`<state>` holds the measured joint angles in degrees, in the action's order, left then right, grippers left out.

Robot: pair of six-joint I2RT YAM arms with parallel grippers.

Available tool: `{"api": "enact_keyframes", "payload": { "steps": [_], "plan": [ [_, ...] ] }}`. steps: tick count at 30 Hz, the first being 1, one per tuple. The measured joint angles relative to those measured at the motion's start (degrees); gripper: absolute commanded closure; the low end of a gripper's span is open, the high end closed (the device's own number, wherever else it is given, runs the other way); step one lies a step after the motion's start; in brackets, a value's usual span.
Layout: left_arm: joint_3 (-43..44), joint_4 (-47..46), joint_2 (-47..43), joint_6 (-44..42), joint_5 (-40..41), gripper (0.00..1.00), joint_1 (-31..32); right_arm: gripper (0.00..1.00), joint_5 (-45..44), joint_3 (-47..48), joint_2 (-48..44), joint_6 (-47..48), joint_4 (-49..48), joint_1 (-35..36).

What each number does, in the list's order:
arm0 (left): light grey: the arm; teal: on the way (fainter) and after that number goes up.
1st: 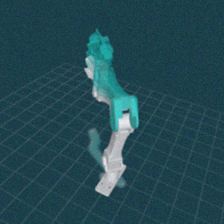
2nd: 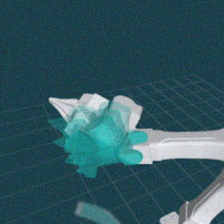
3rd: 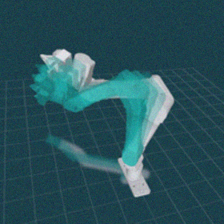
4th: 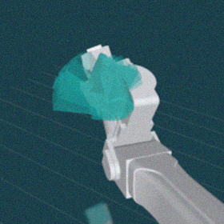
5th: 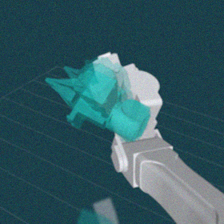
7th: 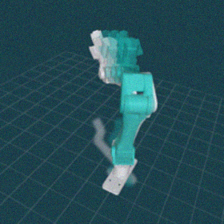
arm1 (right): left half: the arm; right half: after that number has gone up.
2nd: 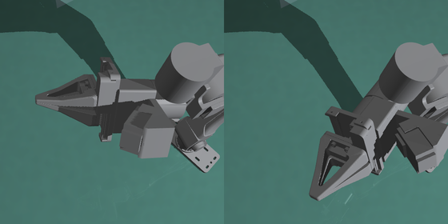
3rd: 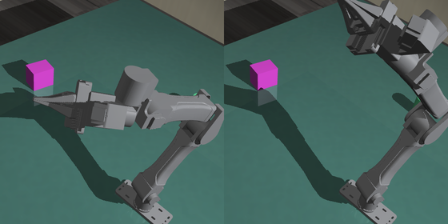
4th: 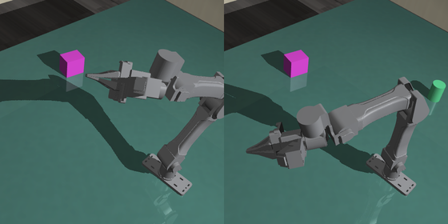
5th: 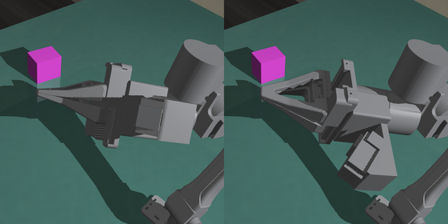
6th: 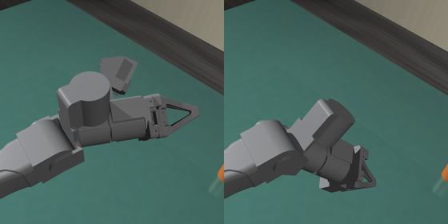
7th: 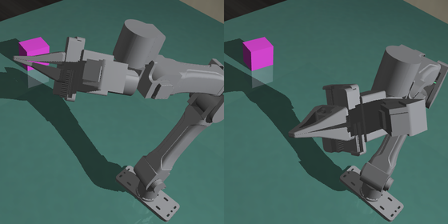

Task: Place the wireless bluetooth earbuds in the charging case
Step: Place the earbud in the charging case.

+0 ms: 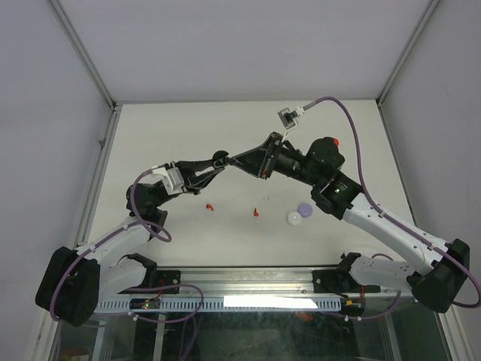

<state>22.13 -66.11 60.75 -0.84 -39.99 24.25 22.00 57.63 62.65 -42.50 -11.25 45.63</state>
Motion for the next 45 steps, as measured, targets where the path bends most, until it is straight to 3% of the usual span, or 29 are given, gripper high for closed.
{"api": "enact_keyframes", "payload": {
  "steps": [9, 19, 45],
  "plan": [
    [-0.1, -5.5, 0.0, 1.4, -0.1, 1.00, 0.0, 0.86, -0.7, -1.5, 5.9, -5.0, -7.3, 4.2],
    [-0.2, -6.7, -1.1, 2.1, 0.0, 1.00, 0.0, 0.86, -4.2, -2.1, 6.5, -6.6, -10.6, 5.3],
    [-0.2, -5.9, -2.0, 3.2, 0.0, 1.00, 0.0, 0.86, -7.1, -2.4, 7.3, -8.0, -12.1, 5.6]
  ]
}}
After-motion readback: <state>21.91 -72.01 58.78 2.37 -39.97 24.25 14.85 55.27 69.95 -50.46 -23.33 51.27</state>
